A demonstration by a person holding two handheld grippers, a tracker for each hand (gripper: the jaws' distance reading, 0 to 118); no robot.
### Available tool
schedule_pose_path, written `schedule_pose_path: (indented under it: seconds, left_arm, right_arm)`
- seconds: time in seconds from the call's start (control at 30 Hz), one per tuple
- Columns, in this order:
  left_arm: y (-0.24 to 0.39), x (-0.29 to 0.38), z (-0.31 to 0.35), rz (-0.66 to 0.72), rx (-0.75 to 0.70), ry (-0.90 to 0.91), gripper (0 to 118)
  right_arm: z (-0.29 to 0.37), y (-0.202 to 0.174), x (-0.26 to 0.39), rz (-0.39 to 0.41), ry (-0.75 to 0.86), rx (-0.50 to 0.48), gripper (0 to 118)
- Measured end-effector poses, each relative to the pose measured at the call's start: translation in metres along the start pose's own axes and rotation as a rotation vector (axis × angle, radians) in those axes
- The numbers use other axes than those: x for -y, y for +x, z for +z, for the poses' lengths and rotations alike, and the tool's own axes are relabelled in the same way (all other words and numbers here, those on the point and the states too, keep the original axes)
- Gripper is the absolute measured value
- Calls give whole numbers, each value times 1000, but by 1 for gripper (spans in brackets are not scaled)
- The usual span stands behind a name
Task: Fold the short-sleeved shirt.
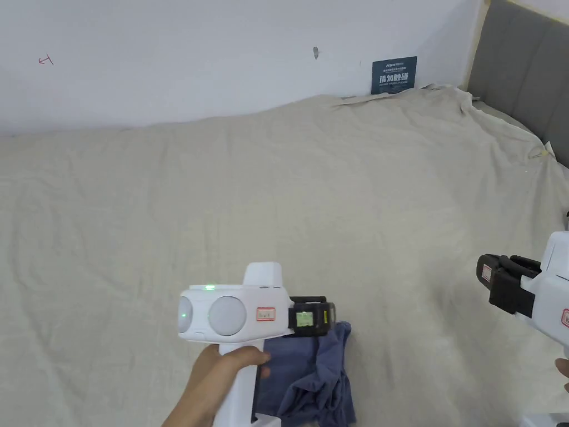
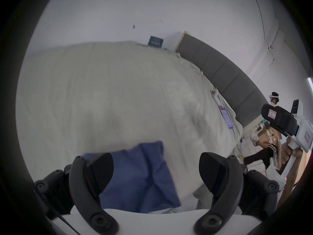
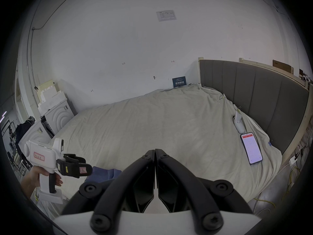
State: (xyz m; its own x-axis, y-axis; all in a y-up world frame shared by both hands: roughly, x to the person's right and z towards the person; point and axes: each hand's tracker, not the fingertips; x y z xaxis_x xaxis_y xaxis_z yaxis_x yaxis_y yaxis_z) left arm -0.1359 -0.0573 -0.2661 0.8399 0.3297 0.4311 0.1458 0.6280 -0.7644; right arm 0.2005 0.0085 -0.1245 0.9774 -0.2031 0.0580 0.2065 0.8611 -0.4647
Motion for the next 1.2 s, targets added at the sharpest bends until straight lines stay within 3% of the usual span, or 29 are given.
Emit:
schedule_pose_path:
  seconds: [0.1,0.17,0.23,0.3,0.37,0.63,1.2]
  left_arm:
    - [-14,6,9,-30,-70,55,102]
    - [-22,15,14,-36,-119,114,80]
    - [-27,25,17,-57,-139,170,66]
    - [-32,37,15,-66,-155,205,16]
    - [-37,47,9,-65,-153,197,1]
    - [-34,88,-27,-96,-165,126,0]
    - [55,116,-103,-221,-104,48,0]
  right_arm:
    - [0,-3,-1,4,4,-5,0]
    - [0,-5,-2,7,3,-9,0]
    - [0,-6,-2,12,2,-12,0]
    - [0,-7,-1,11,0,-15,0]
    - [0,-7,-1,13,-1,-16,0]
    - [0,-2,4,4,-9,-14,0]
    - [2,24,9,-17,-34,20,0]
